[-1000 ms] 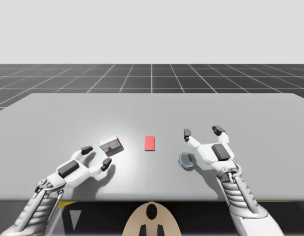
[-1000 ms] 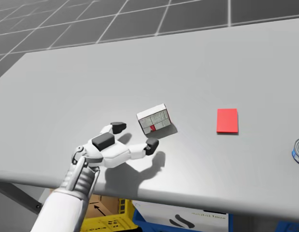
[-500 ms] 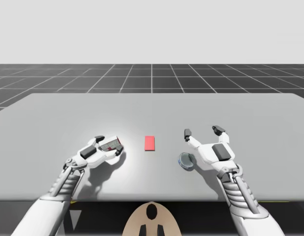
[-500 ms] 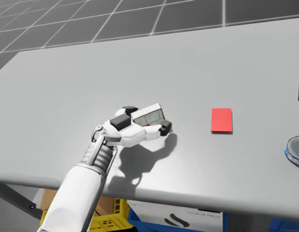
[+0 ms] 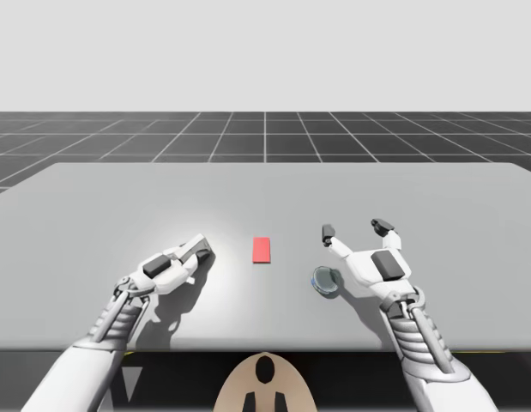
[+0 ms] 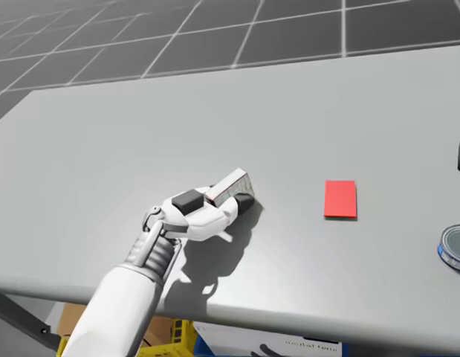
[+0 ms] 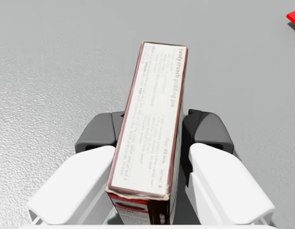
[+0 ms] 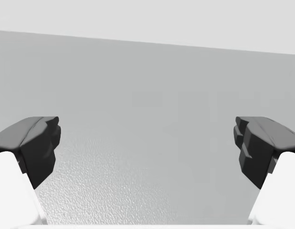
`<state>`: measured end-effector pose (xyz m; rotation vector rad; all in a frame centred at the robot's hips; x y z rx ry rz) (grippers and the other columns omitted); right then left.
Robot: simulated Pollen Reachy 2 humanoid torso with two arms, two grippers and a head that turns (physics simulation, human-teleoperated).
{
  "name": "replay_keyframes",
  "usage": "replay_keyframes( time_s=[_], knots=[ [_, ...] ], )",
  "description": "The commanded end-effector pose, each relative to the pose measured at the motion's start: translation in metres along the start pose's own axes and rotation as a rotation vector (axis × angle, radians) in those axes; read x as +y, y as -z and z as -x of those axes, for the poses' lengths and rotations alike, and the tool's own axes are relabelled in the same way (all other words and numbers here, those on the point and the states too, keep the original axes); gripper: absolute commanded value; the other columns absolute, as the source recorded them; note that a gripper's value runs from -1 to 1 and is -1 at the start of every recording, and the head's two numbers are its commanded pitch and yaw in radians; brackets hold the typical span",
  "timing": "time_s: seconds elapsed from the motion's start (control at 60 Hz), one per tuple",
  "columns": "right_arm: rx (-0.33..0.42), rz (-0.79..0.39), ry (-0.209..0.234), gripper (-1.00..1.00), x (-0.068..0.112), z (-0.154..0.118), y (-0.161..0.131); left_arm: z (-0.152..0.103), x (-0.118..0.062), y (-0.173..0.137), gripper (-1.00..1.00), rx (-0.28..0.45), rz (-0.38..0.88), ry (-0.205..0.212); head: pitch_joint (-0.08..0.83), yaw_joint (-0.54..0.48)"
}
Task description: Look at the card. If it is red, pick the object on the left. If it is green, pick the object on the right.
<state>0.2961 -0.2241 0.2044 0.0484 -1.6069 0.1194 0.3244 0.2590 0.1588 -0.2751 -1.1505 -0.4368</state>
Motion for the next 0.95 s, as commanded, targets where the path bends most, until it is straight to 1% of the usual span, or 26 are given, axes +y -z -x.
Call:
replay_keyframes(
  time_s=[0.017,0.033,0.083,0.1,0.133,0.15,0.2,0.333,0.433,0.483,0.517,0.6,0.633,0.683,0.717,0.75,0.8,0.85,0.95],
  knots=[
    [0.002,0.000,0.011,-1.00,0.002,0.001,0.000,0.005,-0.002,-0.001,1.00,0.013,0.010,-0.004,0.575,0.32],
    [0.002,0.000,0.010,-1.00,0.002,0.001,0.000,0.005,-0.002,-0.001,1.00,0.012,0.010,-0.004,0.549,0.33],
    [0.002,0.000,0.010,-1.00,0.003,0.001,0.000,0.005,-0.002,-0.002,1.00,0.012,0.011,-0.004,0.520,0.33],
    [0.002,0.000,0.010,-1.00,0.003,0.001,0.000,0.005,-0.002,-0.002,1.00,0.012,0.013,-0.004,0.492,0.33],
    [0.003,0.001,0.011,-1.00,0.002,0.001,0.000,0.005,-0.002,-0.002,1.00,0.011,0.013,-0.003,0.473,0.33],
    [0.003,0.001,0.011,-1.00,0.002,0.001,0.000,0.005,-0.002,-0.002,1.00,0.011,0.013,-0.004,0.447,0.33],
    [0.003,0.001,0.010,-1.00,0.003,0.001,-0.001,0.004,-0.002,-0.003,1.00,0.010,0.013,-0.005,0.407,0.33],
    [0.002,0.002,0.007,-1.00,0.002,0.001,-0.001,-0.002,-0.003,-0.007,1.00,-0.007,0.015,-0.008,0.342,0.33],
    [-0.002,0.002,0.003,-1.00,0.002,0.001,0.000,-0.014,-0.003,-0.013,1.00,-0.028,0.028,-0.014,0.328,0.32],
    [-0.004,0.006,-0.001,-1.00,0.001,0.001,0.000,-0.024,-0.004,-0.019,1.00,-0.045,0.033,-0.008,0.328,0.32],
    [-0.007,0.008,-0.001,-1.00,0.001,0.000,0.000,-0.036,-0.005,-0.025,1.00,-0.068,0.033,0.004,0.327,0.32],
    [-0.012,0.011,-0.002,-1.00,0.001,-0.001,0.000,-0.058,-0.007,-0.036,1.00,-0.114,0.031,0.010,0.327,0.32],
    [-0.015,0.010,-0.001,-1.00,0.000,-0.001,0.000,-0.074,-0.008,-0.045,1.00,-0.147,0.027,0.019,0.325,0.32],
    [-0.015,0.011,-0.002,-1.00,0.000,-0.002,0.000,-0.089,-0.010,-0.054,1.00,-0.179,0.019,0.034,0.322,0.32],
    [-0.018,0.025,-0.036,-1.00,0.000,-0.002,0.000,-0.100,-0.012,-0.060,1.00,-0.210,0.009,0.044,0.319,0.32],
    [-0.023,0.035,-0.029,-1.00,-0.001,-0.003,0.000,-0.113,-0.013,-0.069,1.00,-0.251,0.001,0.053,0.317,0.32],
    [-0.027,0.038,-0.039,-1.00,-0.002,-0.004,-0.001,-0.126,-0.013,-0.078,1.00,-0.296,-0.013,0.053,0.313,0.32],
    [-0.033,0.040,-0.042,-1.00,-0.002,-0.006,-0.001,-0.139,-0.014,-0.088,1.00,-0.343,-0.017,0.043,0.310,0.32],
    [-0.043,0.036,-0.053,-1.00,-0.003,-0.007,-0.002,-0.161,-0.018,-0.104,1.00,-0.412,-0.033,0.038,0.307,0.32]
  ],
)
